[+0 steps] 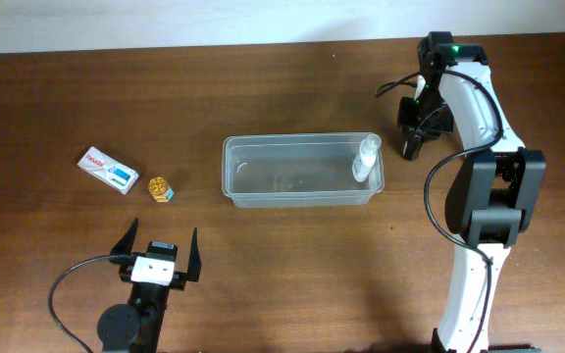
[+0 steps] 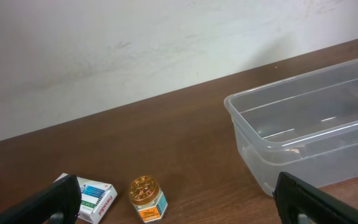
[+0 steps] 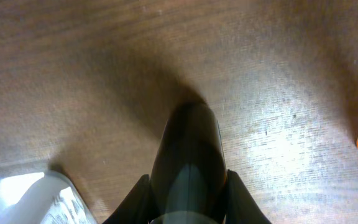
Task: Pack container
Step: 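Lower the right gripper and grasp the dark bottle's cap, then carry the dark bottle left over the container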
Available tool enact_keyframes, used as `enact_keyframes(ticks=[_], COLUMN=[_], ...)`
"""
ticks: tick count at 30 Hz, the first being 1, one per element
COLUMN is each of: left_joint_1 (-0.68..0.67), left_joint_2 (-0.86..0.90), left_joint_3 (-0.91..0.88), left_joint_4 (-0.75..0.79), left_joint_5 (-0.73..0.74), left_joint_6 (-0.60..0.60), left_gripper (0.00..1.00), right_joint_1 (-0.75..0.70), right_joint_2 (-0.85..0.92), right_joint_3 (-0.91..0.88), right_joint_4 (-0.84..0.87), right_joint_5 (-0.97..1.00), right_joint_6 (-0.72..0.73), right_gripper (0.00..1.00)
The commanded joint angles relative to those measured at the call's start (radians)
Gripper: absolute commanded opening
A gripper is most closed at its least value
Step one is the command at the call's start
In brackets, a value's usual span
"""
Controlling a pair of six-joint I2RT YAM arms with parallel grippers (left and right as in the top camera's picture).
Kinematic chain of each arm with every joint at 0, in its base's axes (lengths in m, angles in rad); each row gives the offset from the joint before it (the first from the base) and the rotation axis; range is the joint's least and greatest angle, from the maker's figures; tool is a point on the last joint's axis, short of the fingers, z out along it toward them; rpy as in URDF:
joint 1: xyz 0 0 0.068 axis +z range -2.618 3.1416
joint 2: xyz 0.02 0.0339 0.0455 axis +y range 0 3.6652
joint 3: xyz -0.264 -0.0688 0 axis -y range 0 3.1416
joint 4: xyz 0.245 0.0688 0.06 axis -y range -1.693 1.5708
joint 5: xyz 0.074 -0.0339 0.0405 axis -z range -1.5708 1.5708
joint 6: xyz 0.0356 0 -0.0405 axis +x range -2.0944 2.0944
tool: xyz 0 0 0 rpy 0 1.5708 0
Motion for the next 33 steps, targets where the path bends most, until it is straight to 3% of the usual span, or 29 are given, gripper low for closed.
enact_keyframes(ticks=[1,10,22,26,33], left_joint_1=[0.006,0.006,0.006,0.006,0.006], left_joint_2=[-0.009,-0.009,-0.009,-0.009,-0.009], left_joint_3=[-0.002,-0.002,-0.002,-0.002,-0.002], left_joint_4=[-0.005,-0.005,-0.005,-0.005,-0.005], left_joint_5=[-0.004,-0.004,-0.004,-0.004,-0.004], left_joint_6=[0.012,0.012,0.012,0.012,0.012], left_gripper=[0.99,0.99,0.99,0.99,0.99], right_joint_1=[0.003,0.003,0.005,0.027,0.113], right_joint_2=[0.002,-0.047,-0.050,-0.078,-0.137], right_joint_3=[0.043,0.123,0.484,0.575,0.594], right_joint_4=[-0.024,-0.113,-0.380,-0.389,-0.389], right_joint_5=[0.013,0.012,-0.125,-0.277,-0.306], right_joint_6=[-0.004,-0.004,-0.042,-0.056,-0.065], right_gripper=[0.19,0.19,0.19,0.20,0.20])
